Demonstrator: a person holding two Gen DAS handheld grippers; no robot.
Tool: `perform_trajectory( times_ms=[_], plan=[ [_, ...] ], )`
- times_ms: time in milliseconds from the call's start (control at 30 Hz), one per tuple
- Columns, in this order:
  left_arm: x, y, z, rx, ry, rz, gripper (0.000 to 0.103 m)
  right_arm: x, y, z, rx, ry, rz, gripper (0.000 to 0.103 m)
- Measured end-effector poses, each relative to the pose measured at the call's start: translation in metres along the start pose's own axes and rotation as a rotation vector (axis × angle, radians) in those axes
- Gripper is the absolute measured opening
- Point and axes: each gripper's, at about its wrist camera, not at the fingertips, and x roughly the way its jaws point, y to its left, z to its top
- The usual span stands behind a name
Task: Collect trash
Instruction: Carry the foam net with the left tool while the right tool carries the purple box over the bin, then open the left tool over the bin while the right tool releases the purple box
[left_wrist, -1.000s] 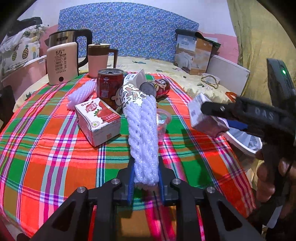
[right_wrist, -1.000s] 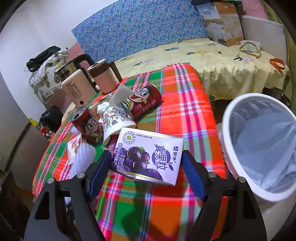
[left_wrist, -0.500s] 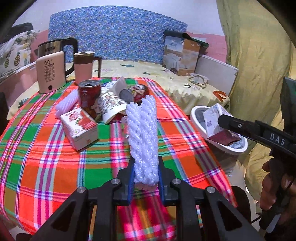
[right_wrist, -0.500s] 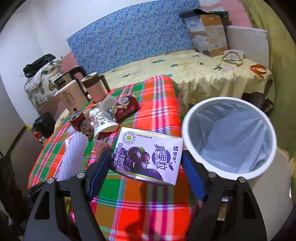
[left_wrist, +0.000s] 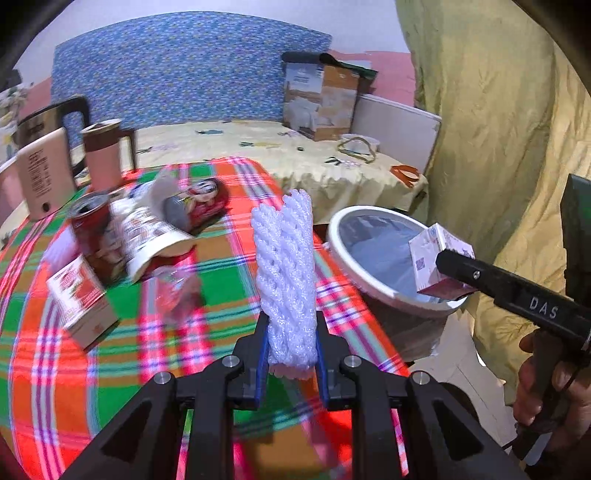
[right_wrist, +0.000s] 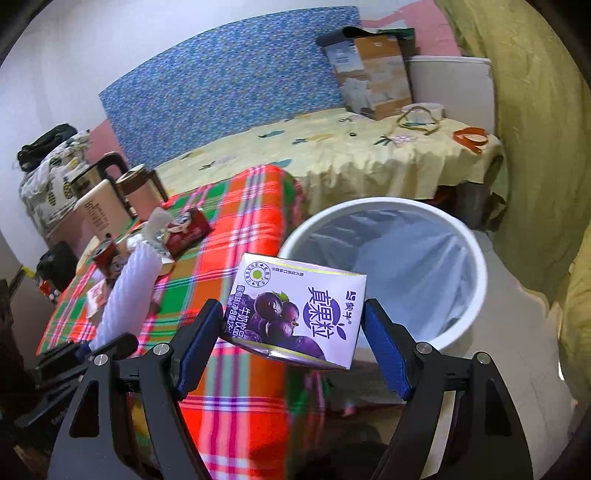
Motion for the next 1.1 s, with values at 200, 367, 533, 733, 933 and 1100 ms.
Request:
perform_trajectory(
  times_ms=[200, 367, 533, 733, 933, 1100],
  plan=[
    [0.026, -0.021, 0.021, 0.049, 0.014, -0.053, 0.021, 0.002, -0.021, 0.001, 0.017, -0.001, -0.044, 0.078],
    [0.048, -0.038, 0.038, 0.08, 0.026, -0.094, 0.021, 0.008, -0.036, 0.002, 0.022, 0.009, -0.076, 0.078],
    [0.071, -0.053, 0.049, 0.112, 0.055, -0.137, 0.021, 0.015, -0.05, 0.003, 0.028, 0.026, -0.103, 0.078],
    [0.095, -0.071, 0.054, 0.152, 0.096, -0.181, 0.022, 0.015, -0.059, 0.003, 0.022, 0.035, -0.113, 0.078],
    [0.109, -0.075, 0.056, 0.16, 0.108, -0.198, 0.024, 0.021, -0.061, 0.007, -0.002, 0.057, -0.118, 0.078],
    [0.115, -0.071, 0.059, 0.143, 0.104, -0.218, 0.036, 0.026, -0.066, 0.008, -0.023, 0.058, -0.129, 0.079]
  ],
)
